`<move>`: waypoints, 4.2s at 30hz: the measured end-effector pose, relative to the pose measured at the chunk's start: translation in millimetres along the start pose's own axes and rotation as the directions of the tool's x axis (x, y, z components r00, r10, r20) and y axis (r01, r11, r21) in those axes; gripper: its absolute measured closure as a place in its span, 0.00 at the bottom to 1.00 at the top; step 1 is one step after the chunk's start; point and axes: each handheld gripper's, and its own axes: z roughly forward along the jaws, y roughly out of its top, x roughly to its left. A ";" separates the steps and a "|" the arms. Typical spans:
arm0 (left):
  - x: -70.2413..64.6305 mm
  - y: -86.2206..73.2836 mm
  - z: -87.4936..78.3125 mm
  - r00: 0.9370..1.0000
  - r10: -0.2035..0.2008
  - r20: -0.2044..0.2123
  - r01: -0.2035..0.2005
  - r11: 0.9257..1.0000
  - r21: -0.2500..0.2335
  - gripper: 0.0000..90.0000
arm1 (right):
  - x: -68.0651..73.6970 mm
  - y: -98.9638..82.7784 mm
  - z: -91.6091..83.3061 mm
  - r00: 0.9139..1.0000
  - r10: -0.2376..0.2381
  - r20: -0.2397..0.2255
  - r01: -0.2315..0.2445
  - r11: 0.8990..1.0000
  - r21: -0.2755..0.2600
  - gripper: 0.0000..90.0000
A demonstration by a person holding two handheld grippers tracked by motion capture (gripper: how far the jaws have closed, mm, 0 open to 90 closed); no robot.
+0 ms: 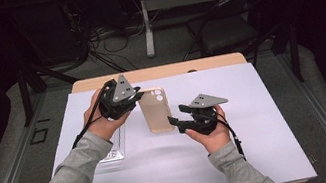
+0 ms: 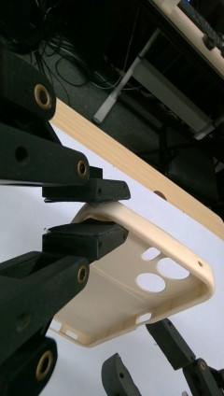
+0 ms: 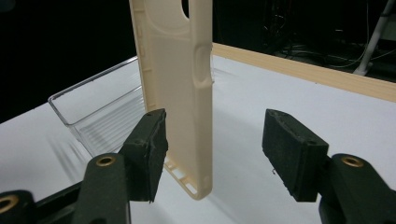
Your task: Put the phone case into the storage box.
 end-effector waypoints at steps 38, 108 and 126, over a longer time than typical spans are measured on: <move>33.7 -8.5 -0.9 0.998 -0.038 -0.052 0.037 0.999 -0.022 0.88 | 3.3 -3.9 -2.6 0.998 -0.029 0.054 0.025 0.997 0.069 0.22; 123.7 -59.6 -21.7 0.931 0.081 -0.356 -0.066 0.996 0.054 0.88 | -37.4 -34.1 -46.8 0.967 0.032 0.253 -0.031 0.999 -0.007 0.15; 124.8 -83.3 7.6 0.905 0.128 -0.406 -0.084 0.989 0.123 0.88 | -34.2 -35.8 -42.5 0.967 0.019 0.253 -0.019 1.000 -0.003 0.15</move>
